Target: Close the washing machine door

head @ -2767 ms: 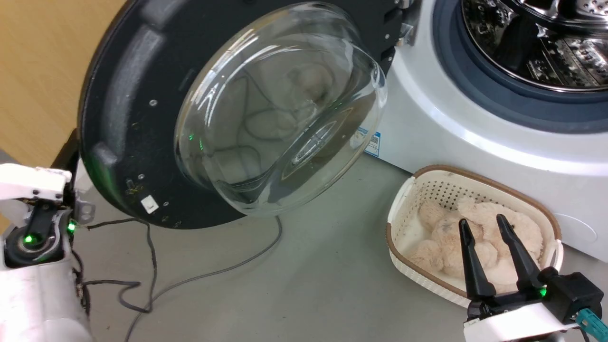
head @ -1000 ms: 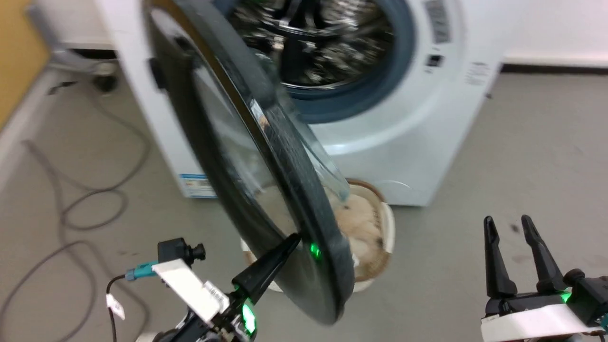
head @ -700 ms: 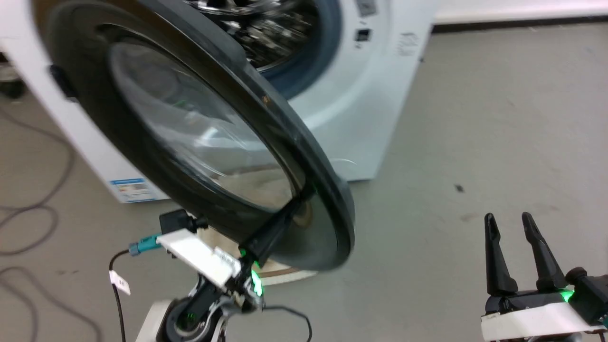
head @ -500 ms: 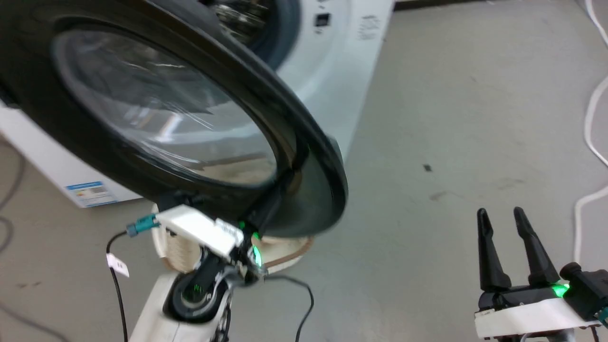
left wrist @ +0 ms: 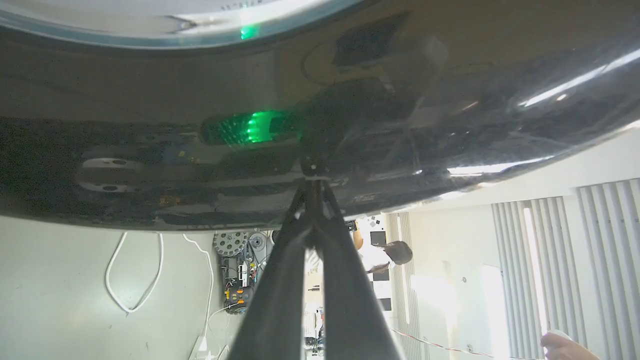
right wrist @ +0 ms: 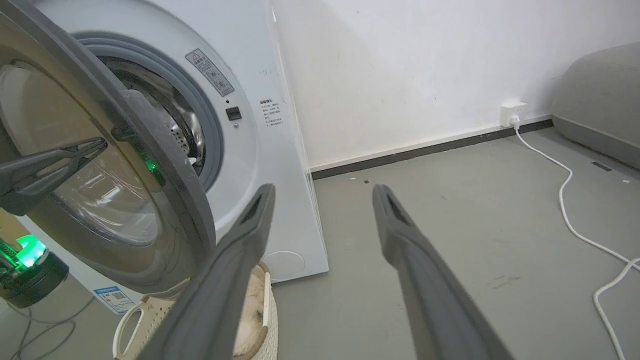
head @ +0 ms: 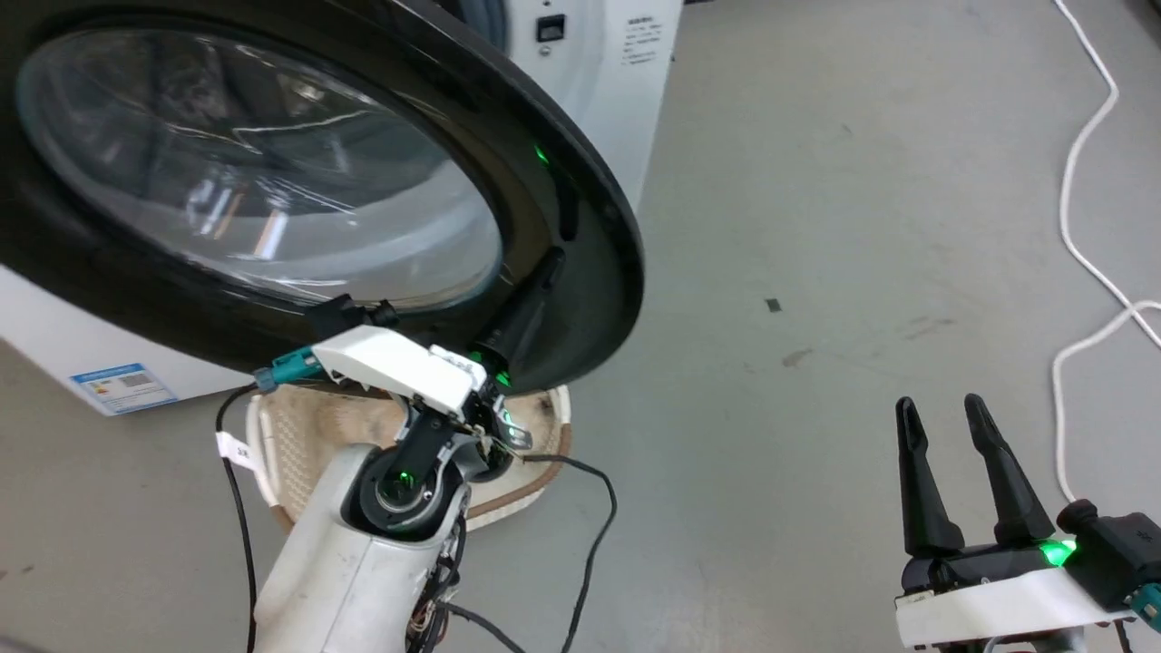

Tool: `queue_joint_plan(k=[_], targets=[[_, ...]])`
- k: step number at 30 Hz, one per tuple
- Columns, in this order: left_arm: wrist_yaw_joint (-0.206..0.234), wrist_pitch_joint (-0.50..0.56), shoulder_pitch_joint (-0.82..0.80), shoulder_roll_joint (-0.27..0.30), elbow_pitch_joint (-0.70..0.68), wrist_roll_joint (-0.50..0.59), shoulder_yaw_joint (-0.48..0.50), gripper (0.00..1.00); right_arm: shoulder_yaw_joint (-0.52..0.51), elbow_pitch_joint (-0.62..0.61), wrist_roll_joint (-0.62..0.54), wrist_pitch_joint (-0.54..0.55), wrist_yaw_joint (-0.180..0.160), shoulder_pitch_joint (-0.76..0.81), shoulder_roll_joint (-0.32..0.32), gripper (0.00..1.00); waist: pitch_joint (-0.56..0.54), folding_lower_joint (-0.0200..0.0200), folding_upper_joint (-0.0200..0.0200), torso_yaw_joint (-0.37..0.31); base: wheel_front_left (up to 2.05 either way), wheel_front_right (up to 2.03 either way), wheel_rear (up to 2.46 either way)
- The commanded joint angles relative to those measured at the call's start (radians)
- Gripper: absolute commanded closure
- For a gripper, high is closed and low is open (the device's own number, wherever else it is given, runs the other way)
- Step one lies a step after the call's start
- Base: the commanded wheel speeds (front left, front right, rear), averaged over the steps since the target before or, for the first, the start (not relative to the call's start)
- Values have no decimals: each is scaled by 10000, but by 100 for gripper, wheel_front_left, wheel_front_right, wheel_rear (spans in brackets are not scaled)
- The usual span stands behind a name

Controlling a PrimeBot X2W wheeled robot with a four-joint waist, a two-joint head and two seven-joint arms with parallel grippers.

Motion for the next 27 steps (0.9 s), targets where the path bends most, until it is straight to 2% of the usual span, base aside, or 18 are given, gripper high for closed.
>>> queue_joint_plan(k=[1, 6, 10, 15, 17, 20, 25, 27], targets=[[-97, 49, 64, 26, 32, -44, -88, 100, -1, -55, 1, -46, 6, -42, 18, 0, -157, 0, 0, 245, 0, 0, 0], [-121, 326, 659, 185, -452, 383, -509, 100, -96, -43, -40, -46, 6, 34, 18, 0, -512, 0, 0, 916, 0, 0, 0], [-123, -15, 1334, 895, -1430, 1933, -1216, 100, -153, -61, -191, -46, 6, 75, 18, 0, -793, 0, 0, 1566, 0, 0, 0], [-125, -1386, 1976, 2258, -1858, 4742, -2046, 100, -216, -52, -326, -46, 6, 203, 18, 0, -1113, 0, 0, 2436, 0, 0, 0], [-116, -2027, 2181, 2507, -1767, 5503, -2119, 100, -253, -40, -381, -46, 6, 265, 18, 0, -1232, 0, 0, 2781, 0, 0, 0], [-24, -2823, 2471, 2652, -1680, 5954, -1900, 100, -282, -24, -460, -46, 6, 357, 18, 0, -1382, 0, 0, 3248, 0, 0, 0], [494, -4149, 2711, 3304, -1670, 7939, -1827, 100, -165, 4, -605, -46, 6, 434, 18, 0, -1585, 0, 0, 3801, 0, 0, 0], [842, -4366, 2896, 3357, -1829, 8700, -1635, 100, -184, 8, -628, -46, 6, 478, 18, 0, -1661, 0, 0, 3951, 0, 0, 0]])
